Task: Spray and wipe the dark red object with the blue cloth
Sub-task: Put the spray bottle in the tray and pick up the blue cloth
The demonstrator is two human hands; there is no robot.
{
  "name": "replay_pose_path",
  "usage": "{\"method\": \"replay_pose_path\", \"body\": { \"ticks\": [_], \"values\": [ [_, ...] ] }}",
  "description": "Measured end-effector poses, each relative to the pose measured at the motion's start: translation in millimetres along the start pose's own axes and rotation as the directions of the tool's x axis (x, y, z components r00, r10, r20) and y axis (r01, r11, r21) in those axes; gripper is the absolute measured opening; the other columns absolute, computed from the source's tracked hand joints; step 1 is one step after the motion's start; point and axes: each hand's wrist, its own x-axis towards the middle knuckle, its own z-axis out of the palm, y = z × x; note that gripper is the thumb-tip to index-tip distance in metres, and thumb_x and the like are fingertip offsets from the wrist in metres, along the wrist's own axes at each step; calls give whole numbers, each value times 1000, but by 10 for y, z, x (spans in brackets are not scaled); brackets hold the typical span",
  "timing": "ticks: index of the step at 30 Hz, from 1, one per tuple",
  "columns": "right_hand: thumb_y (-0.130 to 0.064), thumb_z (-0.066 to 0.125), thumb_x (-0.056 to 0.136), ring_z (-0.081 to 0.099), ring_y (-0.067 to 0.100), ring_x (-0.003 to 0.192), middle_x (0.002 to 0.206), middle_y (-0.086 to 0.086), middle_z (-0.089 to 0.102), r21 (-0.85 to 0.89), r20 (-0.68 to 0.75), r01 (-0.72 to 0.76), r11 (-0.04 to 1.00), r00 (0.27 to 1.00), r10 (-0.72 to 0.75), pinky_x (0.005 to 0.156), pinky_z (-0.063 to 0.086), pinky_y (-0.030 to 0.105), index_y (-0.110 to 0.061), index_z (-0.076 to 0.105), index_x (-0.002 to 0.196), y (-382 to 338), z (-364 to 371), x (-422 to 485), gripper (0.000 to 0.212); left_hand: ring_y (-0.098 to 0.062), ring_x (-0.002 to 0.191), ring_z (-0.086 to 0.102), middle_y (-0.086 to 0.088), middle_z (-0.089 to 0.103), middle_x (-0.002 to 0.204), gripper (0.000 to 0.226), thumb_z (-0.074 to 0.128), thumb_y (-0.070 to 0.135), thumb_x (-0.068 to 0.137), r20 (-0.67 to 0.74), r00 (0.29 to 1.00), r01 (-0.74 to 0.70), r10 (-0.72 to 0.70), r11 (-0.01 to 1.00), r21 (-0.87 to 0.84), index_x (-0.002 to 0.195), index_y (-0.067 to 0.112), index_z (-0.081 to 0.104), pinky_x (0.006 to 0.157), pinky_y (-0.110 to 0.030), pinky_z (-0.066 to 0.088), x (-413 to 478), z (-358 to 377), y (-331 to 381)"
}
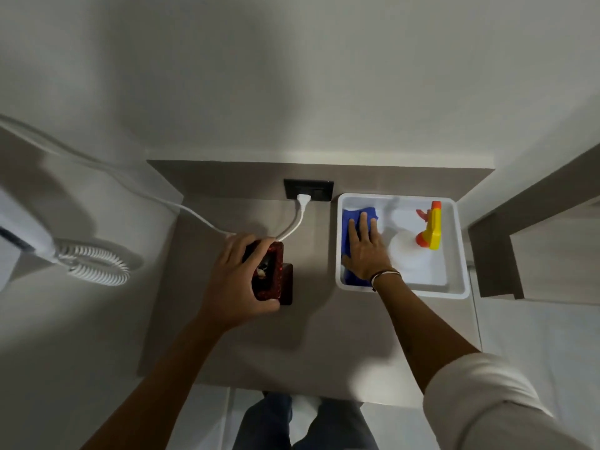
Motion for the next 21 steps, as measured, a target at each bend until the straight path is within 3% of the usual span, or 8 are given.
{"method": "replay_pose_path", "body": {
  "ticks": [4,6,8,10,12,14,18,21],
  "values": [
    [-22,39,116,-5,48,165,177,27,-6,30,-70,-33,999,997,35,137,7,53,0,-4,169,-94,5,16,71,-31,137,42,-4,47,140,103,77,54,55,-11,1000,-11,10,1000,-29,149,17,53,119,-45,37,13,-19,36],
    [-9,45,112,5,46,166,177,25,7,200,-109,-31,979,993,53,137,8,49,2,9,168,-106,-79,-7,67,-31,134,45,-5,50,138,101,77,52,55,-32,999,-8,7,999,-52,147,16,56,117,-47,40,16,-38,55],
    [-4,50,108,37,40,156,169,22,34,483,-181,-34,875,974,138,133,27,48,0,34,160,-134,-226,-128,54,-31,134,46,-6,51,138,101,78,51,55,-19,1000,-7,5,996,-94,147,15,57,118,-54,41,2,-66,49],
    [1,48,106,57,25,122,149,16,56,704,-276,-10,710,917,286,118,48,44,-4,51,144,-218,-364,-359,39,-31,135,44,-6,50,140,102,78,51,56,5,1000,-9,10,990,-139,148,15,57,119,-60,38,-17,-105,14],
    [9,46,99,54,11,113,144,16,60,805,-344,50,591,851,397,108,49,19,-5,52,145,-344,-432,-663,48,-29,137,42,-3,47,141,101,78,50,57,15,1000,-4,7,984,-177,150,19,55,120,-61,37,-43,-141,-65],
    [14,44,95,53,11,131,156,15,54,836,-402,112,538,793,459,116,41,8,-1,47,154,-525,-438,-962,61,-26,136,42,2,45,140,99,79,47,57,-5,1000,10,-12,972,-233,150,25,54,119,-54,41,-65,-185,-169],
    [13,45,98,48,26,150,163,6,44,895,-393,194,403,771,501,129,38,42,1,42,159,-1083,-342,-1460,62,-13,137,38,14,40,141,99,80,44,56,-7,998,53,-62,907,-417,150,34,49,109,-7,32,-151,-272,-372],
    [17,49,100,49,31,149,163,15,46,910,-354,191,369,821,447,128,38,53,3,41,158,-1503,-270,-1584,60,-13,137,42,8,42,146,101,83,40,57,21,999,50,-46,888,-456,151,34,48,104,-9,37,-194,-336,-530]
  ]
}}
